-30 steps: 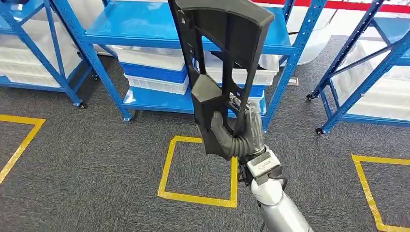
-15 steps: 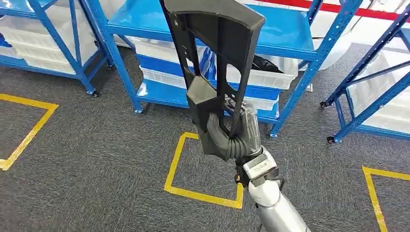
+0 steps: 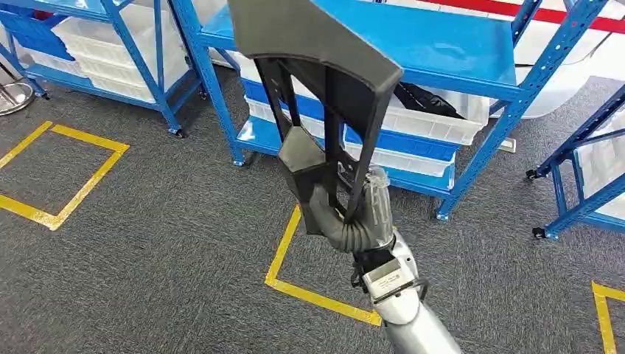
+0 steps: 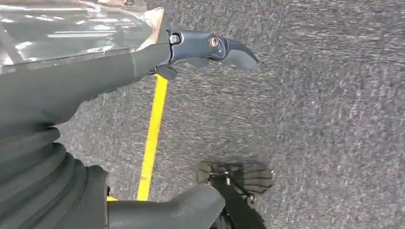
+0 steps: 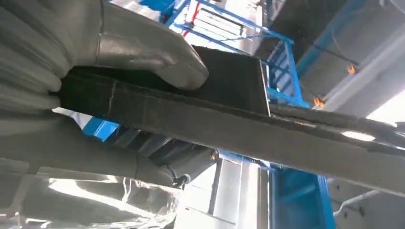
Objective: Take the parts from the cabinet and place them on the table.
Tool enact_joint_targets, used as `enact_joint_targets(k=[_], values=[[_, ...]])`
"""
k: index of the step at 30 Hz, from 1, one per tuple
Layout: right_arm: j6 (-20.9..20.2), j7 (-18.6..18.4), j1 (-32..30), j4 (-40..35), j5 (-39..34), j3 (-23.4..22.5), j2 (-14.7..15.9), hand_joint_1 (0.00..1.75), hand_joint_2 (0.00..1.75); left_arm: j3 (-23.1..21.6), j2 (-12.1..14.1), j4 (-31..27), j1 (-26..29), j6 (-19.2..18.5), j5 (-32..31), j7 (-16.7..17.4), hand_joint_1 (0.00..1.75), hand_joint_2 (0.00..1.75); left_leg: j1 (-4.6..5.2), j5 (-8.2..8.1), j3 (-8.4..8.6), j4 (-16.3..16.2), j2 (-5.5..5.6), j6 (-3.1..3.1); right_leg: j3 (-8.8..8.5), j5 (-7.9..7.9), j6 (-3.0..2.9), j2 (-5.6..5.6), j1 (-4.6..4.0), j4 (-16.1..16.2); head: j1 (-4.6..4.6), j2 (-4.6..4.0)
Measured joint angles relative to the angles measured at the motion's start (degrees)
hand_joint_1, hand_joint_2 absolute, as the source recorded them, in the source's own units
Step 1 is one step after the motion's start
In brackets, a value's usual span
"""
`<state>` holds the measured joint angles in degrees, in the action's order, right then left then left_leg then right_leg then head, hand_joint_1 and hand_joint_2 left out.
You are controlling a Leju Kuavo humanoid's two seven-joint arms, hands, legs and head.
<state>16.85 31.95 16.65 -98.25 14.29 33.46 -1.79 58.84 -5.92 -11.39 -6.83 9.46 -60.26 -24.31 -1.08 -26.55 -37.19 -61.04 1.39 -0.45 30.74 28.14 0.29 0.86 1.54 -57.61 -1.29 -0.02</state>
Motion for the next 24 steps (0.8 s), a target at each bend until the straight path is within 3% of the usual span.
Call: enact_joint_targets(k=[1, 3, 4, 5, 7, 8, 9, 10, 13, 14, 15, 16, 18, 19, 20, 21, 22, 23, 24], values=[[0.2, 0.3, -0.6, 0.1, 0.4, 0.3, -0.2, 1.75, 1.75, 0.0, 0.1, 0.0, -0.1, 0.0, 0.0, 0.2, 0.00, 1.75, -0.13, -2.36, -1.72, -4.0, -0.66, -0.22, 0.00, 0.02, -0.39, -0.55, -0.24, 0.0, 0.00, 0.02], [0.5, 1.3, -1.8, 0.6, 1.2, 1.3, -0.4, 1.75, 1.75, 0.0, 0.4, 0.0, -0.1, 0.2, 0.3, 0.4, 0.00, 1.75, -0.17, -6.06, -5.58, -12.7, -1.03, -0.49, 0.07, 0.10, -0.50, -1.75, -0.61, 0.0, 0.02, 0.02], [0.5, 1.9, -2.1, 1.1, 1.2, 1.9, -0.6, 1.75, 1.75, 0.0, 0.4, 0.0, -0.1, 0.3, 0.8, 0.4, 0.00, 1.75, -0.17, -6.29, -6.53, -14.8, -1.10, -0.54, 0.08, 0.12, -0.53, -2.31, -0.73, 0.0, 0.04, 0.02], [0.5, 2.4, -2.0, 1.8, 1.2, 2.5, -0.7, 1.75, 1.75, 0.1, 0.4, 0.0, 0.0, 0.5, 1.3, 0.3, 0.00, 1.75, -0.17, -5.23, -6.00, -13.9, -1.18, -0.43, 0.07, 0.16, -0.58, -2.77, -0.82, 0.0, 0.06, 0.00], [0.7, 3.7, -1.3, 3.2, 0.0, 3.5, -1.3, 1.75, 1.75, 0.2, 0.5, 0.0, 0.0, 0.9, 2.0, 0.0, 0.00, 1.75, -0.07, -1.12, -1.75, -6.0, -1.81, 0.05, -0.07, 0.25, -0.66, -3.65, -0.98, 0.0, 0.04, 0.02], [1.3, 4.4, -0.4, 4.2, -1.2, 4.1, -1.7, 1.75, 1.75, 0.3, 0.6, 0.0, 0.0, 1.3, 2.4, -0.2, 0.00, 1.75, 0.08, 0.96, 1.34, -0.5, -3.57, 0.53, -0.17, 0.32, -0.73, -3.95, -1.17, 0.0, 0.02, 0.02], [2.3, 5.0, 0.5, 5.2, -2.8, 4.8, -2.1, 1.75, 1.75, 0.4, 0.8, 0.0, -0.2, 1.8, 3.0, -0.5, 0.00, 1.75, 0.69, 0.36, 2.59, 2.0, -5.56, 0.66, -0.07, 0.39, -0.65, -4.30, -1.60, -0.1, 0.09, 0.02], [3.2, 5.4, 1.4, 6.1, -4.3, 5.5, -2.1, 1.75, 1.75, 0.8, 0.8, 0.0, -0.5, 2.3, 3.6, -0.9, 0.00, 1.75, 0.94, 0.74, 2.29, 2.2, -4.87, 1.17, 0.13, 0.48, -0.49, -4.79, -2.02, -0.2, 0.15, 0.00], [3.7, 5.3, 1.2, 6.8, -6.5, 6.5, -2.1, 1.75, 1.75, 1.9, 0.9, 0.0, -0.6, 3.3, 4.5, -1.5, 0.00, 1.75, 1.25, 1.00, 2.13, 2.5, -3.19, 1.81, -0.18, 0.58, -0.12, -6.44, -1.97, 0.1, 0.22, 0.02], [3.2, 4.6, 0.8, 6.2, -6.6, 6.4, -2.1, 1.75, 1.75, 2.1, 0.8, 0.0, -0.5, 3.4, 4.5, -1.7, 0.00, 1.75, 0.58, 1.52, 2.47, 3.3, -2.76, 2.46, 0.19, 1.21, 0.31, -5.96, -2.23, -0.3, 0.24, 0.02], [2.1, 3.8, 0.3, 5.3, -6.6, 6.3, -1.9, 1.75, 1.75, 2.1, 0.3, 0.0, -0.5, 3.9, 4.5, -1.8, 0.00, 1.75, 0.68, 1.65, 2.59, 3.5, -2.36, 2.65, 0.65, 2.31, 0.31, -3.76, -1.79, -2.0, 0.35, 0.00], [0.3, 2.8, -0.7, 3.6, -6.5, 5.9, -1.7, 1.75, 1.75, 2.2, -0.1, 0.0, -0.4, 4.5, 4.4, -1.8, 0.00, 1.75, 0.66, 1.71, 2.47, 3.5, -1.79, 2.83, 2.40, 4.42, -0.14, -2.23, -1.72, -6.0, 0.42, 0.02], [-4.4, 0.9, -2.9, 0.1, -6.6, 4.2, -0.6, 1.75, 1.75, 2.2, -1.2, 0.0, -0.3, 6.0, 3.3, -1.7, 0.00, 1.75, 0.68, 1.77, 2.35, 3.5, -0.47, 3.01, 6.66, 7.85, -0.41, -1.34, -1.45, -15.1, 0.50, 0.02], [-5.6, 0.6, -4.1, -0.8, -6.7, 3.6, 0.2, 1.75, 1.75, 2.2, -1.9, 0.0, -0.1, 6.7, 2.4, -1.4, 0.00, 1.75, 0.67, 1.77, 2.32, 3.4, 0.19, 3.01, 7.97, 8.35, -0.05, -1.23, -1.39, -17.7, 0.48, 0.02], [-8.4, 0.4, -5.3, -3.0, -7.1, 1.1, 0.9, 1.75, 1.75, 2.1, -2.8, 0.0, 0.2, 7.2, 1.3, -1.3, 0.00, 1.75, 0.66, 1.77, 2.34, 3.4, 0.93, 3.02, 8.01, 7.87, 0.42, -1.17, -1.31, -17.6, 0.57, 0.02], [-9.5, 0.4, -6.3, -4.5, -7.4, -1.2, 1.7, 1.75, 1.75, 1.7, -3.5, 0.1, 0.5, 7.5, 0.1, -1.3, 0.00, 1.75, 0.62, 1.78, 2.36, 3.3, 1.69, 3.01, 6.81, 6.28, 1.19, -1.07, -1.06, -14.8, 0.52, 0.02], [-10.0, 0.9, -7.1, -5.7, -7.6, -3.8, 2.3, 1.75, 1.75, 1.1, -4.3, 0.1, 0.7, 7.5, -1.3, -1.5, 0.00, 1.75, 0.58, 1.76, 2.36, 3.1, 2.42, 2.98, 4.34, 3.82, 2.02, -0.74, -0.79, -9.4, 0.57, 0.00], [-10.0, 1.5, -8.0, -6.8, -7.2, -5.8, 2.8, 1.75, 1.75, 0.6, -4.8, 0.1, 0.7, 7.4, -2.1, -1.6, 0.00, 1.75, 0.51, 1.72, 2.33, 3.0, 3.13, 2.90, 1.61, 1.60, 2.60, 0.16, -0.45, -3.7, 0.59, 0.02], [-9.8, 2.0, -8.7, -7.8, -6.7, -7.6, 3.2, 1.75, 1.75, 0.0, -5.1, 0.1, 0.6, 7.2, -2.7, -1.6, 0.00, 1.75, 0.57, 1.65, 2.16, 2.8, 3.66, 2.69, 0.48, 1.23, 2.54, 1.95, -0.11, -0.6, 0.74, 0.02]])
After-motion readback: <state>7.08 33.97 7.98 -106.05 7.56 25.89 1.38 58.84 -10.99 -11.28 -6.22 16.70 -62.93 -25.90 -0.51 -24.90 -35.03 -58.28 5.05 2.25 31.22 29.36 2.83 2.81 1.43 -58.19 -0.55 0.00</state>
